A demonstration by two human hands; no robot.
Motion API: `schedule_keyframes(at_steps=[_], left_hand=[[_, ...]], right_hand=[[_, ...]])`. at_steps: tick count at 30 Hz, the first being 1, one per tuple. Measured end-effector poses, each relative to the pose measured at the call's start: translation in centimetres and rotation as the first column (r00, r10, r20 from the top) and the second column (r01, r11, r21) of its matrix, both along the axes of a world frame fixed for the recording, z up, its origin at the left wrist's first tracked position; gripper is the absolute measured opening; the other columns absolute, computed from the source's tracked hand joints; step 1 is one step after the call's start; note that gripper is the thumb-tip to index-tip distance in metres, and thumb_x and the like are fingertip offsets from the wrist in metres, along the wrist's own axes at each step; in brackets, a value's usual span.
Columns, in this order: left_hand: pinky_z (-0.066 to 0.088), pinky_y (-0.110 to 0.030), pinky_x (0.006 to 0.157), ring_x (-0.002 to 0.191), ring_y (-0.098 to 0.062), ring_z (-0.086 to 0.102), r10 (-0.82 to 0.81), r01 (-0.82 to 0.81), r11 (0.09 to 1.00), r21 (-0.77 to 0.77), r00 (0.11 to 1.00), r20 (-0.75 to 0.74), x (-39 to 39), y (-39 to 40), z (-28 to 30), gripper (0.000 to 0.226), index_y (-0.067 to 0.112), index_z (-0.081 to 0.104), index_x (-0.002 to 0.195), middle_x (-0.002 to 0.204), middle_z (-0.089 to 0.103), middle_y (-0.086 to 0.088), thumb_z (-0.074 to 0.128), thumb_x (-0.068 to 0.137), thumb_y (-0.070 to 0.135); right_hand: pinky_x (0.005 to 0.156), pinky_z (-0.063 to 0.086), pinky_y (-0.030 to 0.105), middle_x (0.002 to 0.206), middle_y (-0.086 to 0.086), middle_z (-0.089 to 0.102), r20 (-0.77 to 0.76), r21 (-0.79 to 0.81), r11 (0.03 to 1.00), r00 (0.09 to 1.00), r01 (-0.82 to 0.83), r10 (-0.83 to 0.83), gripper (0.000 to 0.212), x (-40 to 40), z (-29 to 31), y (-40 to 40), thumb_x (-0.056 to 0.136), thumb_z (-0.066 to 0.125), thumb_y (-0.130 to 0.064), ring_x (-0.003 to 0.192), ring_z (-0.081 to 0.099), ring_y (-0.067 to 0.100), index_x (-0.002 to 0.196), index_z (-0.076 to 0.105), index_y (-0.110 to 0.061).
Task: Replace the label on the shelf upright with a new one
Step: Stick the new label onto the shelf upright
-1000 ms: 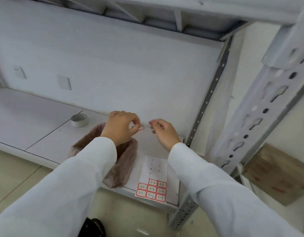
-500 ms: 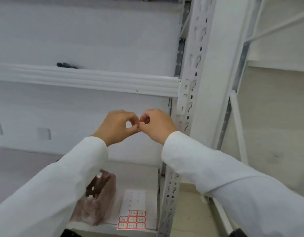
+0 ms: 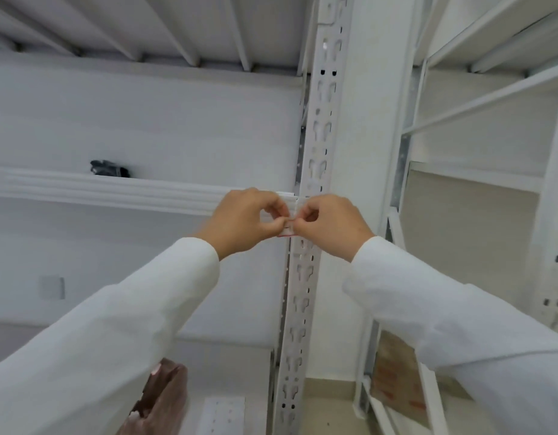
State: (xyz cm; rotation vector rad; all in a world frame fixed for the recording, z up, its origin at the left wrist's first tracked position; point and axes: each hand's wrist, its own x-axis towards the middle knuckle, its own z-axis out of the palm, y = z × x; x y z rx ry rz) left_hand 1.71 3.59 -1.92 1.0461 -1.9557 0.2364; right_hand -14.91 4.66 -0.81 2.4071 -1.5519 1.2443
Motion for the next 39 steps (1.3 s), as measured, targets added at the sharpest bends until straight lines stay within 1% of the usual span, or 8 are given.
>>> schedule_keyframes(at_steps=[2, 6, 9, 14, 17, 19, 27, 39], left_hand=[[0.043, -0.025, 0.084, 0.089, -0.011, 0.058, -0.028, 0.025, 0.999, -0.033, 0.996, -0.089, -0.4, -0.4, 0.5, 0.013, 0.02, 0.066, 0.094, 0.088, 0.067, 0.007, 0.065, 0.081, 0.02], [0.044, -0.02, 0.088, 0.092, -0.008, 0.061, -0.112, 0.118, 0.993, 0.007, 0.957, -0.266, -1.3, -1.5, 2.0, 0.013, 0.019, 0.064, 0.098, 0.094, 0.065, 0.006, 0.061, 0.086, 0.019], [0.041, -0.022, 0.092, 0.1, -0.01, 0.059, -0.089, 0.131, 0.985, 0.109, 0.941, -0.326, -2.5, -2.9, 3.2, 0.024, 0.017, 0.061, 0.112, 0.1, 0.063, 0.006, 0.055, 0.09, 0.023], [0.037, -0.039, 0.106, 0.116, -0.014, 0.054, -0.015, 0.111, 0.937, 0.33, 0.959, -0.281, -2.4, -5.4, 3.8, 0.038, 0.023, 0.053, 0.128, 0.122, 0.064, 0.006, 0.038, 0.096, 0.035], [0.04, -0.029, 0.101, 0.107, -0.013, 0.057, -0.087, 0.223, 0.896, 0.383, 0.936, -0.341, -2.3, -5.2, 4.4, 0.039, 0.019, 0.054, 0.128, 0.12, 0.065, 0.001, 0.035, 0.098, 0.033], [0.04, -0.025, 0.096, 0.104, -0.012, 0.058, -0.106, 0.263, 0.875, 0.407, 0.923, -0.369, -2.3, -5.0, 4.6, 0.038, 0.019, 0.056, 0.126, 0.117, 0.066, 0.0, 0.036, 0.097, 0.034], [0.039, -0.031, 0.104, 0.103, -0.006, 0.063, -0.089, 0.255, 0.883, 0.394, 0.916, -0.392, -2.2, -5.8, 4.0, 0.03, 0.024, 0.069, 0.097, 0.107, 0.072, 0.005, 0.048, 0.091, 0.045], [0.047, -0.035, 0.084, 0.086, -0.013, 0.062, -0.022, 0.15, 0.934, 0.325, 0.931, -0.365, -3.1, -7.0, 3.5, 0.024, 0.034, 0.074, 0.077, 0.079, 0.07, 0.013, 0.066, 0.072, 0.057]], right_hand=[[0.059, 0.045, 0.026, 0.068, -0.005, 0.059, 0.194, 0.028, 1.0, 0.981, -0.004, -0.001, 0.012, -1.3, 1.0, -0.7, 0.078, 0.058, -0.022, 0.064, 0.055, 0.014, 0.072, 0.063, -0.013], [0.081, 0.055, 0.042, 0.081, 0.004, 0.068, 0.389, 0.038, 0.999, 0.92, 0.028, -0.041, 0.012, -3.5, 3.1, -2.2, 0.078, 0.057, -0.02, 0.081, 0.064, 0.025, 0.071, 0.065, -0.014], [0.074, 0.054, 0.037, 0.075, 0.004, 0.065, 0.378, 0.051, 0.997, 0.923, 0.052, -0.068, 0.012, -3.9, 3.7, -3.1, 0.078, 0.057, -0.019, 0.071, 0.057, 0.022, 0.071, 0.065, -0.014], [0.057, 0.037, 0.025, 0.06, 0.0, 0.049, 0.273, 0.057, 0.996, 0.959, 0.067, -0.08, 0.015, -3.6, 4.4, -4.0, 0.079, 0.057, -0.019, 0.059, 0.043, 0.017, 0.07, 0.062, -0.008], [0.053, 0.034, 0.024, 0.06, 0.0, 0.048, 0.229, 0.057, 0.996, 0.971, 0.061, -0.073, 0.015, -3.6, 4.6, -4.2, 0.08, 0.057, -0.018, 0.057, 0.04, 0.016, 0.072, 0.062, -0.007], [0.053, 0.034, 0.024, 0.057, -0.003, 0.047, 0.221, 0.062, 0.996, 0.972, 0.064, -0.077, 0.015, -3.6, 4.6, -4.3, 0.08, 0.057, -0.019, 0.055, 0.041, 0.014, 0.067, 0.059, -0.012], [0.055, 0.038, 0.023, 0.063, -0.009, 0.056, 0.209, 0.033, 0.996, 0.974, 0.084, -0.089, 0.025, -2.9, 4.7, -4.6, 0.081, 0.057, -0.019, 0.061, 0.05, 0.009, 0.057, 0.056, -0.023], [0.062, 0.044, 0.027, 0.071, -0.001, 0.063, 0.237, -0.039, 0.987, 0.961, 0.159, -0.145, 0.015, -2.5, 4.0, -4.7, 0.08, 0.054, -0.022, 0.065, 0.054, 0.018, 0.075, 0.066, -0.014]])
